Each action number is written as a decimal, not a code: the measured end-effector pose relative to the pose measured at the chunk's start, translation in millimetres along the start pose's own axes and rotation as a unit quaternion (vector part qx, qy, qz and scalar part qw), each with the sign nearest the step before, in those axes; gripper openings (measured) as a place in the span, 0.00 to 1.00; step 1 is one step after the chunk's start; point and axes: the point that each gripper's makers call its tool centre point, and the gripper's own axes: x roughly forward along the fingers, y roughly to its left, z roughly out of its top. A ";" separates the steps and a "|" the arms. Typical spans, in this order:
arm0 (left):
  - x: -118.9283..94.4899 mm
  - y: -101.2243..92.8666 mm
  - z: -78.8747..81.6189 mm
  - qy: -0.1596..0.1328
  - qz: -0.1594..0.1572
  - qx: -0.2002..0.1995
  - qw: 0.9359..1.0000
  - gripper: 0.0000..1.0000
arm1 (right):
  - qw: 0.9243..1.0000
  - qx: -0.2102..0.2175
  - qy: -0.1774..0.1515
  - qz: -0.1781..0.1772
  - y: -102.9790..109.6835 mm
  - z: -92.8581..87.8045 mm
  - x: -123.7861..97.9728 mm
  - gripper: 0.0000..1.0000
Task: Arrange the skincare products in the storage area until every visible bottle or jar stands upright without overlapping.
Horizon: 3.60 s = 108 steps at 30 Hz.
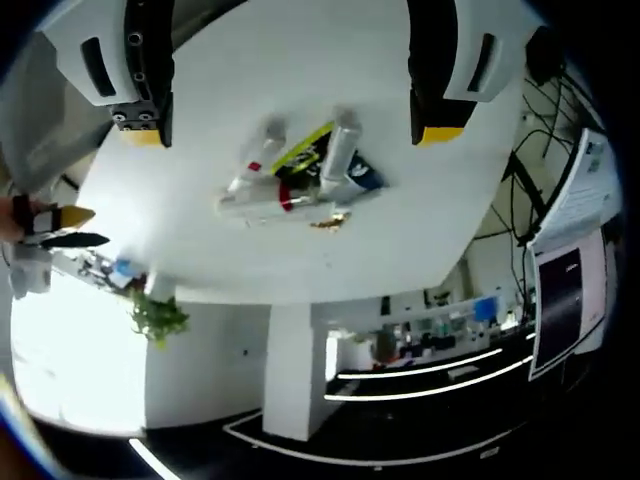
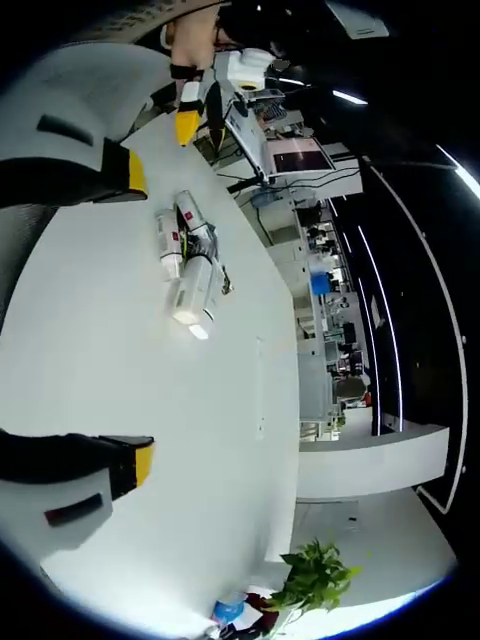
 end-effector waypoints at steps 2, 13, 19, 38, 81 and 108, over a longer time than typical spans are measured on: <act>0.2 1.1 -0.6 0.001 0.002 -0.001 1.000 0.97 | 1.000 -0.001 0.005 -0.001 -0.5 -1.8 0.3 0.96; 0.3 0.5 -1.1 0.001 -0.002 -0.002 1.000 0.97 | 1.000 -0.003 0.010 0.003 1.0 -3.3 0.9 0.96; 0.4 -0.3 -1.4 0.002 -0.004 -0.002 1.000 0.97 | 1.000 -0.002 0.009 0.003 0.5 -3.1 0.7 0.96; -0.1 0.8 -2.0 0.003 -0.001 -0.005 1.000 0.97 | 1.000 -0.003 0.016 0.004 1.1 -5.6 1.1 0.95; -0.1 -1.5 -0.9 0.000 -0.009 -0.005 1.000 0.97 | 0.991 -0.081 0.056 0.091 20.1 10.8 46.7 0.92; 0.9 -3.5 -0.7 0.000 -0.017 -0.012 1.000 0.96 | 0.951 -0.204 0.115 0.202 45.3 27.6 123.9 0.79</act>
